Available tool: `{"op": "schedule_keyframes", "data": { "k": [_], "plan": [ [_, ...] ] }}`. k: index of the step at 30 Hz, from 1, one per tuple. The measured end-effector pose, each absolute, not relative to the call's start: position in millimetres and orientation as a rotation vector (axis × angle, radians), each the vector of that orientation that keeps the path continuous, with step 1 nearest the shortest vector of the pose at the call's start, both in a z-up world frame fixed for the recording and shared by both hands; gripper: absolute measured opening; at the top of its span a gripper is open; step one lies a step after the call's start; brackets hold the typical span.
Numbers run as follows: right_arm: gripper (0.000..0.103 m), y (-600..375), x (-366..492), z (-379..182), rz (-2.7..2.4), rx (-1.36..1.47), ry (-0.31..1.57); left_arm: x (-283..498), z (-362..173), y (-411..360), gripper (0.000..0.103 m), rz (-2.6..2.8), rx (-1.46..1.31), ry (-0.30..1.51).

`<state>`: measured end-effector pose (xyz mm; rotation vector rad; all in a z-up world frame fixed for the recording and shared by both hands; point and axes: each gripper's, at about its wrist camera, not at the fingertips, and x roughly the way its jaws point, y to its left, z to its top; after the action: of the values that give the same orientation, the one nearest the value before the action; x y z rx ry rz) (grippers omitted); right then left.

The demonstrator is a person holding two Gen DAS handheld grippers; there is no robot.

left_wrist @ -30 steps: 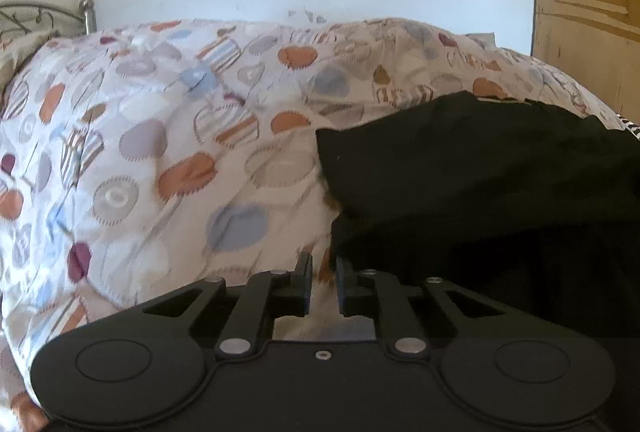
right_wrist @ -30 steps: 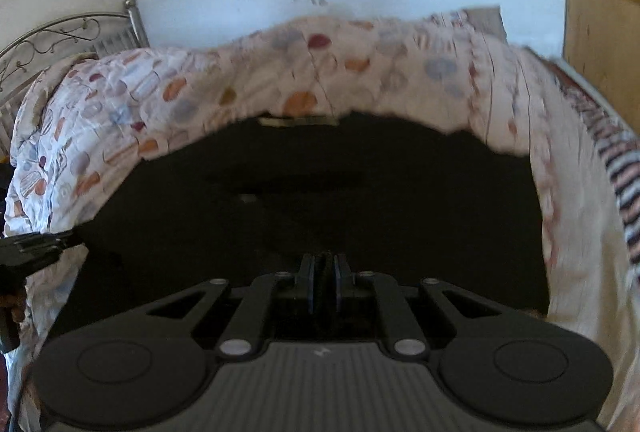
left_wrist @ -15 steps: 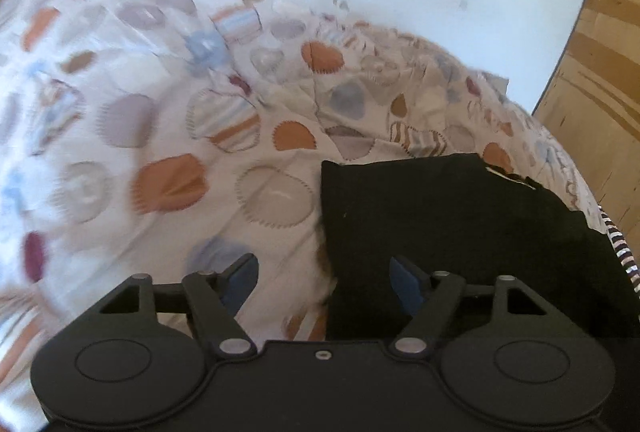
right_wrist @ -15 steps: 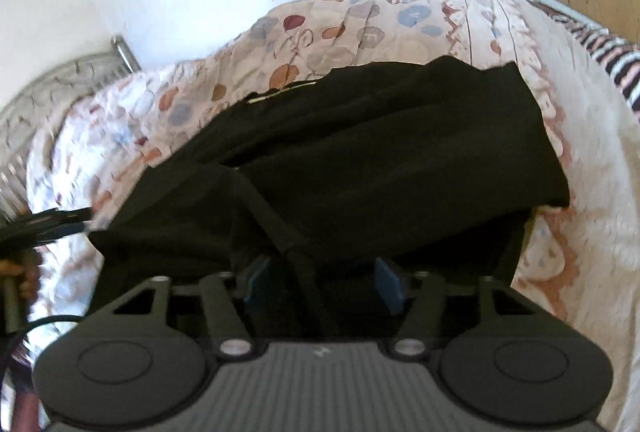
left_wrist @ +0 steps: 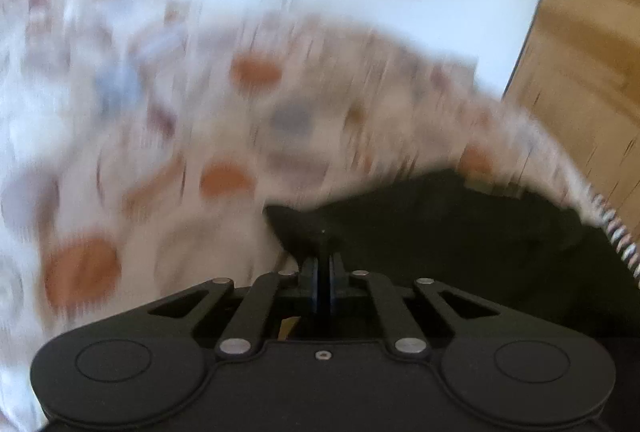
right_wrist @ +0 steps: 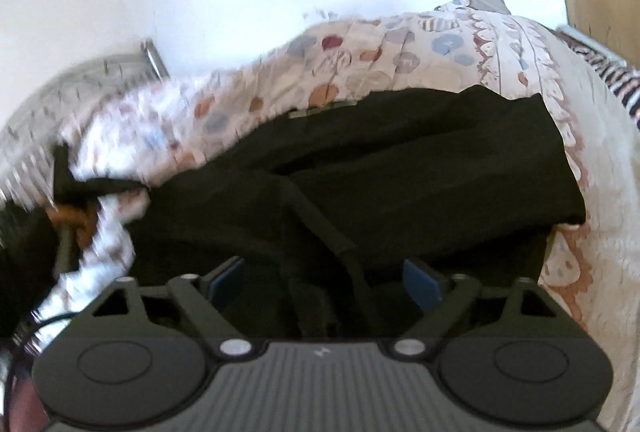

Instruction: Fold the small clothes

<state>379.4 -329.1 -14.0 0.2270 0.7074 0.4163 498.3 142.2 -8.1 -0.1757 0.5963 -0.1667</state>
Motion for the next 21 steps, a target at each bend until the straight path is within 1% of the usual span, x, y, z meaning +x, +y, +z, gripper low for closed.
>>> {"op": "schedule_keyframes", "data": {
  "k": [1,2,3,4,5,8,10,12,15,16,19,20,21],
  "plan": [
    [0.058,-326,381,-16,0.408,0.211,0.724,497,-4,141,0.004,-0.158,-0.188,0.569],
    [0.035,-324,384,-19,0.402,0.205,0.738,496,-2,140,0.004,-0.147,-0.191,0.561],
    [0.025,-324,387,-21,0.392,0.204,0.75,496,-4,139,0.004,-0.14,-0.175,0.567],
    [0.009,-326,389,-23,0.377,0.206,0.756,497,-7,139,0.005,-0.132,-0.155,0.58],
    [0.006,-331,391,-23,0.361,0.213,0.755,498,-13,140,0.005,-0.13,-0.142,0.6],
    [0.006,-346,396,-19,0.341,0.248,0.733,490,-23,152,0.009,-0.159,-0.174,0.632],
    [0.006,-351,397,-13,0.334,0.233,0.715,482,-25,158,0.019,-0.172,-0.202,0.64],
    [0.006,-354,400,-7,0.322,0.213,0.699,470,-29,164,0.021,-0.197,-0.215,0.651],
    [0.006,-354,409,-3,0.307,0.181,0.684,454,-38,166,0.039,-0.251,-0.229,0.682],
    [0.006,-354,413,-3,0.303,0.174,0.682,450,-41,167,0.042,-0.254,-0.23,0.691],
    [0.006,-355,426,-2,0.29,0.166,0.682,441,-50,174,0.041,-0.261,-0.268,0.704],
    [0.006,-355,431,-3,0.291,0.163,0.688,441,-53,177,0.039,-0.266,-0.292,0.715],
    [0.006,-355,435,-5,0.289,0.161,0.695,441,-55,178,0.029,-0.276,-0.313,0.723]
  ]
}}
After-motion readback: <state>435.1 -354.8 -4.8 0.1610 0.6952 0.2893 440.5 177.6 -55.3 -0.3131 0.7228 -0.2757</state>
